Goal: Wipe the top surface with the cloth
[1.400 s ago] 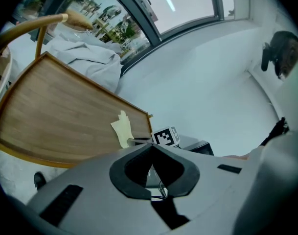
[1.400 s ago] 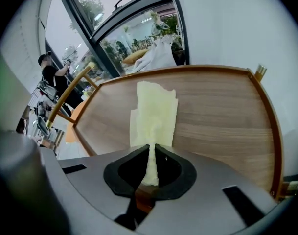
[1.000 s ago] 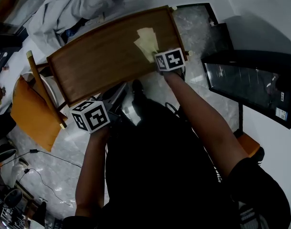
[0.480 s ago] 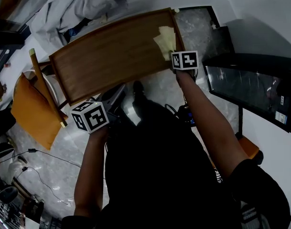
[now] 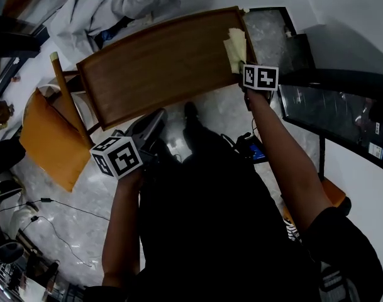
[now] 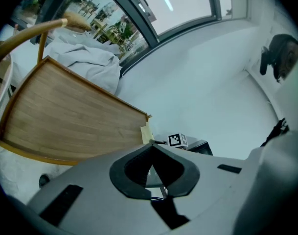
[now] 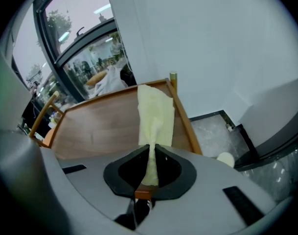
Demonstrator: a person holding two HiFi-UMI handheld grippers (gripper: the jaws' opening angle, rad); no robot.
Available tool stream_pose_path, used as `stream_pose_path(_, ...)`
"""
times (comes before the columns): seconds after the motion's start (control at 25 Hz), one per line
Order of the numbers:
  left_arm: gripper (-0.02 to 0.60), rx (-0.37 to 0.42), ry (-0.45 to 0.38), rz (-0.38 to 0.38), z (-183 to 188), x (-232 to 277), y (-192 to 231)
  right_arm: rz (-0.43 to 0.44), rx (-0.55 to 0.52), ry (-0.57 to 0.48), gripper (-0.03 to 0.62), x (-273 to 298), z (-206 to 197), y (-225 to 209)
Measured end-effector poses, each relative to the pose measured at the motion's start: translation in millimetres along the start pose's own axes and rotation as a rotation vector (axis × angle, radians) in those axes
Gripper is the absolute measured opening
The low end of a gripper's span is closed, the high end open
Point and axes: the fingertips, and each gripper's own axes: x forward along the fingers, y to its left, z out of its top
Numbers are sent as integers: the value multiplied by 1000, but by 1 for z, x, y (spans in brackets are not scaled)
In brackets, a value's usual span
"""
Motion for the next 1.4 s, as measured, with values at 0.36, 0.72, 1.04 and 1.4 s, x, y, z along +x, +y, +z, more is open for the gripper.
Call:
stream_pose_path(0.36, 11, 28, -161, 58, 57, -138, 51, 356, -135, -37, 32, 11, -13, 246)
stream_pose_path(0.72, 11, -45, -189, 115, 39, -229, 112, 576, -299, 51, 32, 33, -55, 464)
stream_pose_path(1.04, 11, -62, -142, 127, 5, -257, 127, 550, -499, 131, 32, 44, -100, 527)
stream_pose_path(1.4, 11, -54, -109, 110, -3, -244, 123, 566, -656, 199, 32, 50, -120, 539)
